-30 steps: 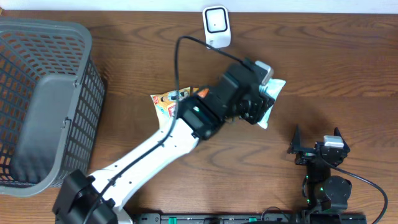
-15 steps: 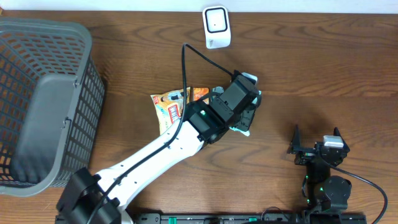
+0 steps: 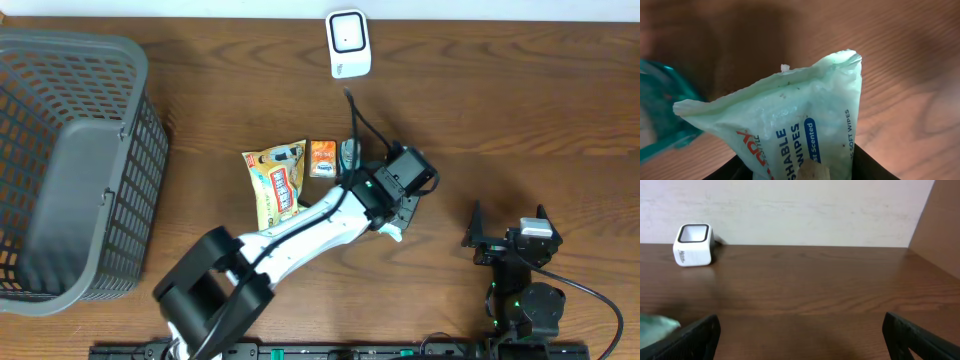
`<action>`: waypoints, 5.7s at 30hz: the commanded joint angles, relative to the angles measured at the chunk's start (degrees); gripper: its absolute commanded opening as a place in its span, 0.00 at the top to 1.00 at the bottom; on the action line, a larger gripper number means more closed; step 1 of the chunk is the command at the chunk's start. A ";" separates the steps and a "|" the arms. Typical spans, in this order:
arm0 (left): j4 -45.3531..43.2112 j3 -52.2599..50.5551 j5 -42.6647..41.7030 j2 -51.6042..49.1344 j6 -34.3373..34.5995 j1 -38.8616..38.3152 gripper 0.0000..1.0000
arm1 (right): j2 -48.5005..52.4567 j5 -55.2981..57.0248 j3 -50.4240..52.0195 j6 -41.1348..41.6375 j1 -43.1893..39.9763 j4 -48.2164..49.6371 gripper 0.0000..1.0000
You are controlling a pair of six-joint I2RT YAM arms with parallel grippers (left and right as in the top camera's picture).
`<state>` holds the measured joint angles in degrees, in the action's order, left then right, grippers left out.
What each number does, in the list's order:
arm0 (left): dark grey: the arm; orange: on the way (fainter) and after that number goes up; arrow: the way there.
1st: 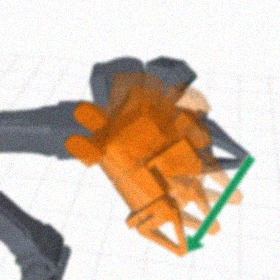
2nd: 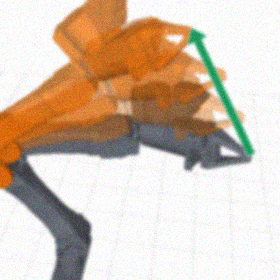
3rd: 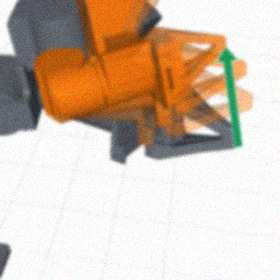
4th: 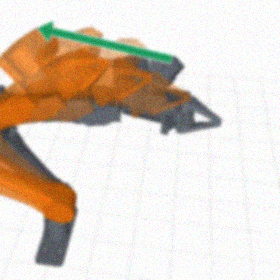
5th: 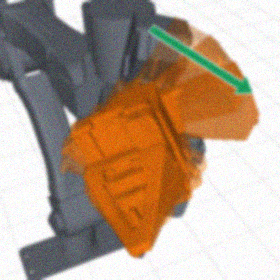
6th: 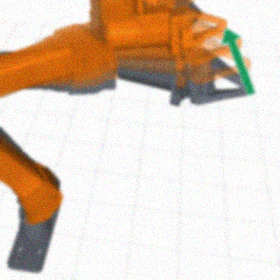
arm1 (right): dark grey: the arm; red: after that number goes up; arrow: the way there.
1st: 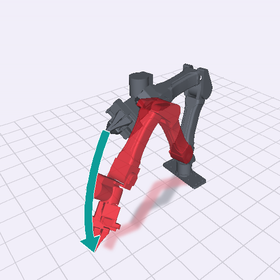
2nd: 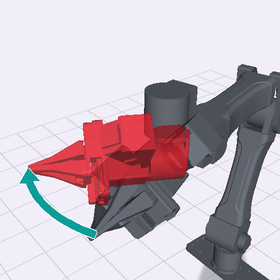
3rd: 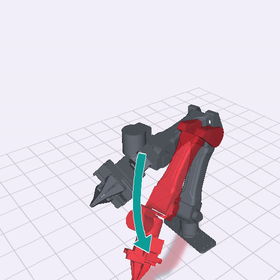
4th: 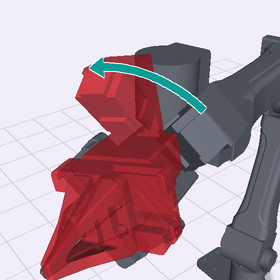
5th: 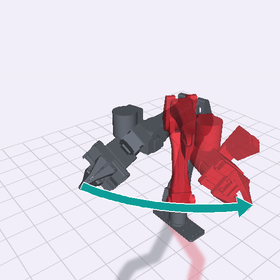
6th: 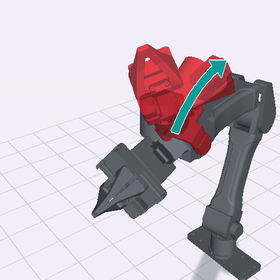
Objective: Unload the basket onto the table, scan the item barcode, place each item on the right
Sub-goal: 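Carry the wipes pack right of the bottle and release it, then withdraw the left gripper back over the basket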
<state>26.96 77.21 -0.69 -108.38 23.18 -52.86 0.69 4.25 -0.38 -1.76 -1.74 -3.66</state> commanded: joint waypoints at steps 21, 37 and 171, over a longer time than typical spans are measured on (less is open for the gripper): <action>-0.24 -0.15 -2.80 -2.54 1.18 0.00 0.16 | -0.31 -0.31 0.07 -0.46 0.35 -0.22 0.01; 3.58 -0.15 -1.16 11.45 1.11 0.00 0.01 | -0.31 -0.31 0.07 -0.48 0.35 -0.24 0.01; -13.60 -11.67 26.77 98.42 -24.76 41.44 0.00 | -0.31 -0.31 0.07 -0.46 0.33 -0.22 0.01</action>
<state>15.03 69.19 26.89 -12.58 -3.70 -11.66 0.69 4.25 -0.38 -1.76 -1.74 -3.66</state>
